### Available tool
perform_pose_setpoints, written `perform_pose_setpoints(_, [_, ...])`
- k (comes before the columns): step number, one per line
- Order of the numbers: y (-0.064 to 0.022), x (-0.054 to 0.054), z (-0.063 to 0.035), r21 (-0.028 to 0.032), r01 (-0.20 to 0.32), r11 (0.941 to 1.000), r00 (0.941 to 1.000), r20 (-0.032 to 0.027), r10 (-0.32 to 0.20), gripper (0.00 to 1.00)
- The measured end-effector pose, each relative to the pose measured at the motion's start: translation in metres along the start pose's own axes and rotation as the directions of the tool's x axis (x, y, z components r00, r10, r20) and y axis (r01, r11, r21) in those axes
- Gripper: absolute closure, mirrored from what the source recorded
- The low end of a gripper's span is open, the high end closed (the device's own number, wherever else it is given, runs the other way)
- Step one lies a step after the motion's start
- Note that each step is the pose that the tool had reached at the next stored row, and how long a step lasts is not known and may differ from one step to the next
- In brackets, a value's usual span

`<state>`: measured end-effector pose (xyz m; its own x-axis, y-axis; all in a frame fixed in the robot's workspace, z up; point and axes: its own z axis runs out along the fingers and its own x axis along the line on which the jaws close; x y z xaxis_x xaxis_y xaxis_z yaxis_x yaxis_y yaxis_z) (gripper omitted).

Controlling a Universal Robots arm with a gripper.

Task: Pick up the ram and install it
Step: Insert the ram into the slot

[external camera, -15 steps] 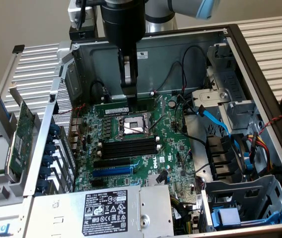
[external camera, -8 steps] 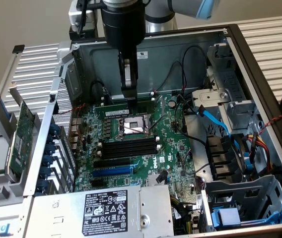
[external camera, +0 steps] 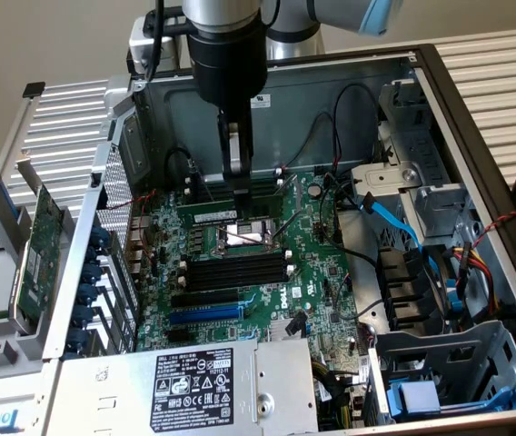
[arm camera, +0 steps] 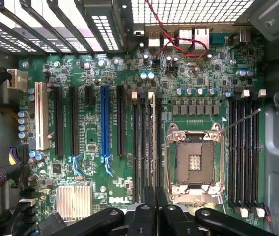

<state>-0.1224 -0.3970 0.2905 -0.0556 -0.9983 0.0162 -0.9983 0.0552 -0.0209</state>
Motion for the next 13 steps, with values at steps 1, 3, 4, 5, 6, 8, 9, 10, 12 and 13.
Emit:
perform_pose_setpoints(1, [0.0000, 0.000, 0.0008, 0.0000, 0.000, 1.0000, 1.0000, 0.0001, 0.000, 0.88])
perform_pose_setpoints(3, [0.0001, 0.000, 0.0028, 0.0000, 0.000, 1.0000, 1.0000, 0.0000, 0.000, 0.88])
perform_pose_setpoints(4, [0.0001, 0.000, 0.0038, 0.0000, 0.000, 1.0000, 1.0000, 0.0000, 0.000, 0.88])
perform_pose_setpoints(5, [0.0001, 0.000, 0.0048, 0.0000, 0.000, 1.0000, 1.0000, 0.0000, 0.000, 0.88])
perform_pose_setpoints(6, [0.0001, 0.000, 0.0056, -0.0001, 0.000, 1.0000, 1.0000, -0.0001, 0.000, 0.88])
perform_pose_setpoints(8, [0.0001, 0.000, 0.0074, -0.0001, 0.000, 1.0000, 1.0000, -0.0001, 0.000, 0.88])
perform_pose_setpoints(9, [0.0002, 0.000, 0.0086, 0.0000, 0.000, 1.0000, 1.0000, -0.0001, 0.000, 0.88])
perform_pose_setpoints(10, [0.0002, 0.000, 0.0099, 0.0000, 0.000, 1.0000, 1.0000, -0.0001, 0.000, 0.88])
perform_pose_setpoints(12, [0.0002, 0.000, 0.0127, 0.0000, 0.000, 1.0000, 1.0000, 0.0000, 0.000, 0.88])
perform_pose_setpoints(13, [0.0003, 0.000, 0.0139, -0.0001, 0.000, 1.0000, 1.0000, -0.0001, 0.000, 0.88])
